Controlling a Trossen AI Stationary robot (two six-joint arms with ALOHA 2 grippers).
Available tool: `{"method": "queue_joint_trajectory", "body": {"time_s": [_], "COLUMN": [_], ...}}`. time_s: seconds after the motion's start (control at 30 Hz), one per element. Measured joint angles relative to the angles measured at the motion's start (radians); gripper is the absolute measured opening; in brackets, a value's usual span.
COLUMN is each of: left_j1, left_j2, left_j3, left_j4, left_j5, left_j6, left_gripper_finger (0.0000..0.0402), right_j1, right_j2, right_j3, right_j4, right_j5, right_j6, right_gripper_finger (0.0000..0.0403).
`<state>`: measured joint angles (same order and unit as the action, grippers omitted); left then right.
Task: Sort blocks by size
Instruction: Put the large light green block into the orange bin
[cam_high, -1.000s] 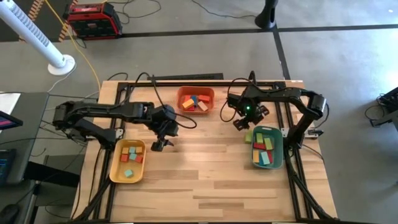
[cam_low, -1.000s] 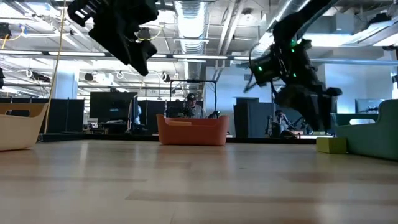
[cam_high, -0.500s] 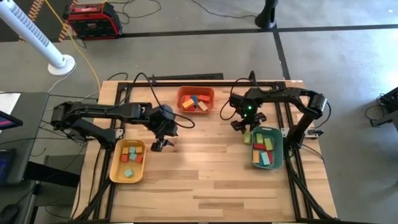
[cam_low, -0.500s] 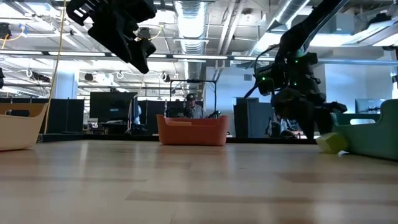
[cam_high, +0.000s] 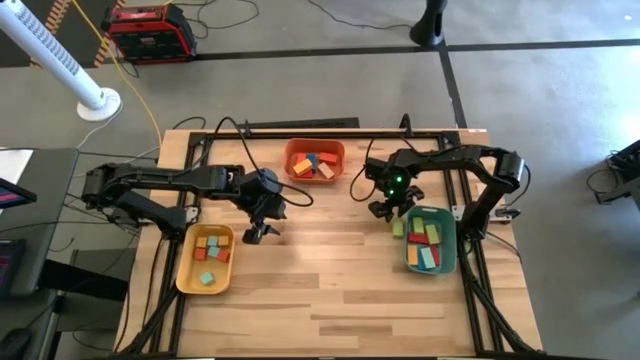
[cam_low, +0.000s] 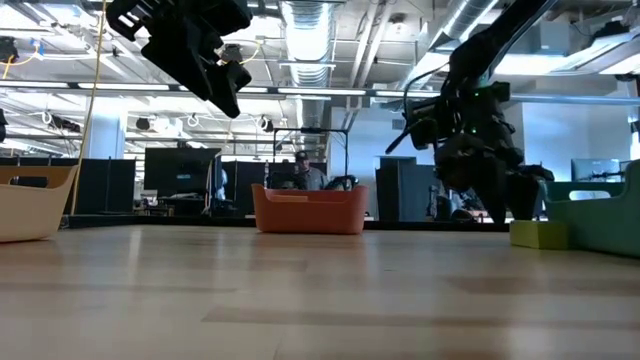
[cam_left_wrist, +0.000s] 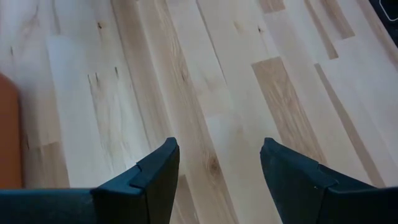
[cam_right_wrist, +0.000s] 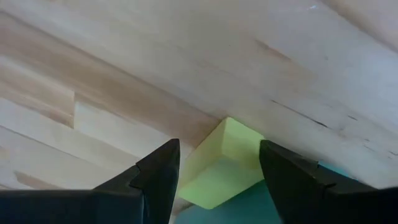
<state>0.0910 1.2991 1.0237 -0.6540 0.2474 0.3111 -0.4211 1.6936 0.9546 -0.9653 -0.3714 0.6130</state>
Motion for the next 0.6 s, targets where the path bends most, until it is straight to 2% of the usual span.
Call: {"method": "queue_joint_trajectory", "body": {"time_s": [0.33,0.47,0.6], "left_j1": [0.0,0.0,0.0], "left_j2": [0.0,0.0,0.0], "left_j3": [0.0,0.0,0.0], "left_j4": [0.02,0.023,0.027], "left_j5": [-0.001,-0.001,-0.001], "left_j6": [-0.001,-0.001,-0.001], "left_gripper_finger": [0.0215,0.0215,0.0215], "right_j1": [0.102,0.115,0.138], "right_j2": [0.0,0.0,0.0], "right_j3": [0.004,0.033,0.085], "right_j4": [0.162,0.126,0.026], "right_j5": [-0.114,-0.116,-0.053], "right_j6": [0.029,-0.009,-0.091], "right_gripper_finger": [0.0249,0.0249,0.0249]}}
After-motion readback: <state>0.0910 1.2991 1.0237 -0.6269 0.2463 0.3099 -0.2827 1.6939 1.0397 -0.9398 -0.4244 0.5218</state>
